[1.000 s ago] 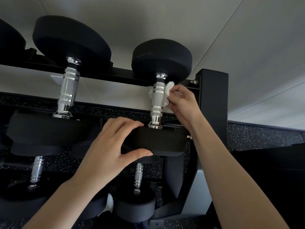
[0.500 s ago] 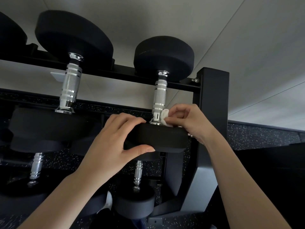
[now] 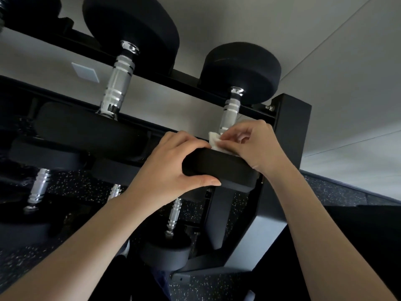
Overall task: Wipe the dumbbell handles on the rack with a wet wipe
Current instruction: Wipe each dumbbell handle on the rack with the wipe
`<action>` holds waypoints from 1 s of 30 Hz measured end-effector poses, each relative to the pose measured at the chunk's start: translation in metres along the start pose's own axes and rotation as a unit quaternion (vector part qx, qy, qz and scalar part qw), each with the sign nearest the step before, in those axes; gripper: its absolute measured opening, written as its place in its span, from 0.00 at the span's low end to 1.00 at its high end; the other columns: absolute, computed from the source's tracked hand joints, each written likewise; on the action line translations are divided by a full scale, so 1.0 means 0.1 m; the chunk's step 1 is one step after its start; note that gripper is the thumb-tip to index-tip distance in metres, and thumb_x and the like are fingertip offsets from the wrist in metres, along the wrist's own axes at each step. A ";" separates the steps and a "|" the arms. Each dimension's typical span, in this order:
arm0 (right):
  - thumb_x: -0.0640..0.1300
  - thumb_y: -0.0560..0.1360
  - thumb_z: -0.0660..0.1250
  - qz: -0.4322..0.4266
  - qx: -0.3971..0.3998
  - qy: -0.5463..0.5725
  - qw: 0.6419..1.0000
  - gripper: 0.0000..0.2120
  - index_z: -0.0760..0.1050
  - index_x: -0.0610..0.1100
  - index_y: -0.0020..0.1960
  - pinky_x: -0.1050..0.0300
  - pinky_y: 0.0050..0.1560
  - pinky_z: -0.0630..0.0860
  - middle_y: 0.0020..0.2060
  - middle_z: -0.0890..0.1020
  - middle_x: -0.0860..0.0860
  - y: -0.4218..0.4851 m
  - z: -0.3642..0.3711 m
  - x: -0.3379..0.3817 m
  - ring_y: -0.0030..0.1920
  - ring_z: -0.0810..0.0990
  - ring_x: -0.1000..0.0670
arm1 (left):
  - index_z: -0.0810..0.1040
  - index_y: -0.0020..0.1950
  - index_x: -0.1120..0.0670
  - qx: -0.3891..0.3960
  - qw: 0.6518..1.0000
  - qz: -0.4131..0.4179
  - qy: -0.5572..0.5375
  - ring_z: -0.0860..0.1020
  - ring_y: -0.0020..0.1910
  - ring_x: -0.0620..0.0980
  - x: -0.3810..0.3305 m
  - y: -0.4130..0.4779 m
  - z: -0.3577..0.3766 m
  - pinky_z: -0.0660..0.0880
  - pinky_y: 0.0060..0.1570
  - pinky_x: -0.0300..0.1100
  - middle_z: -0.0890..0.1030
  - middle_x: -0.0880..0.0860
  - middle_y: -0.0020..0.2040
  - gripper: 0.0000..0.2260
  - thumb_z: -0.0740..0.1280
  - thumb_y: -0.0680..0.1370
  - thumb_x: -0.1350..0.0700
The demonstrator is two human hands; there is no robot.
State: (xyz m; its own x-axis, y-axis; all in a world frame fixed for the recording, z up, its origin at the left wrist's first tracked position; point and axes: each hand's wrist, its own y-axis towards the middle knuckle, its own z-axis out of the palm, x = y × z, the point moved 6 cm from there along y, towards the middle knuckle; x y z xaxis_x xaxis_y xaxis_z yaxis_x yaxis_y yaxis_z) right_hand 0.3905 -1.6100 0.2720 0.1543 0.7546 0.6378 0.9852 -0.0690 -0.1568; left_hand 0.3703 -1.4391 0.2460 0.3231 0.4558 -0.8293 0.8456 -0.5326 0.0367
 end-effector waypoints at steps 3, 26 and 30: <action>0.44 0.67 0.76 -0.016 0.031 -0.067 0.997 0.05 0.84 0.46 0.42 0.71 0.41 0.72 0.36 0.80 0.55 0.05 0.04 0.09 0.38 0.76 0.58 | 0.75 0.59 0.44 -0.003 1.000 0.004 -0.014 0.66 0.55 0.40 0.02 0.00 0.01 0.64 0.56 0.33 0.72 0.39 0.53 0.28 0.66 0.64 0.31; 0.39 0.73 0.67 -0.065 -0.166 -0.294 0.939 0.07 0.81 0.37 0.48 0.61 0.42 0.67 0.46 0.78 0.43 0.52 -0.05 0.39 0.42 0.76 0.48 | 0.75 0.61 0.45 -0.005 0.999 0.035 -0.034 0.67 0.56 0.45 0.14 0.02 0.04 0.72 0.54 0.48 0.72 0.42 0.53 0.30 0.64 0.65 0.31; 0.39 0.75 0.66 -0.044 -0.215 -0.325 0.920 0.08 0.82 0.37 0.48 0.55 0.41 0.69 0.47 0.77 0.41 0.54 0.05 0.42 0.47 0.76 0.42 | 0.75 0.61 0.44 -0.009 0.998 0.034 -0.050 0.67 0.57 0.46 0.16 0.01 0.06 0.71 0.55 0.50 0.72 0.42 0.53 0.30 0.63 0.64 0.30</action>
State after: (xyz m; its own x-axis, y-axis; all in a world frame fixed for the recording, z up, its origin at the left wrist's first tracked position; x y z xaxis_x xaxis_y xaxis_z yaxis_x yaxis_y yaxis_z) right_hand 0.4495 -1.5788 0.2867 0.1330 0.9908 0.0267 0.9515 -0.1352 0.2765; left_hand 0.3741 -1.4371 0.2292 0.3375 0.3446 -0.8760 0.8305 -0.5471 0.1047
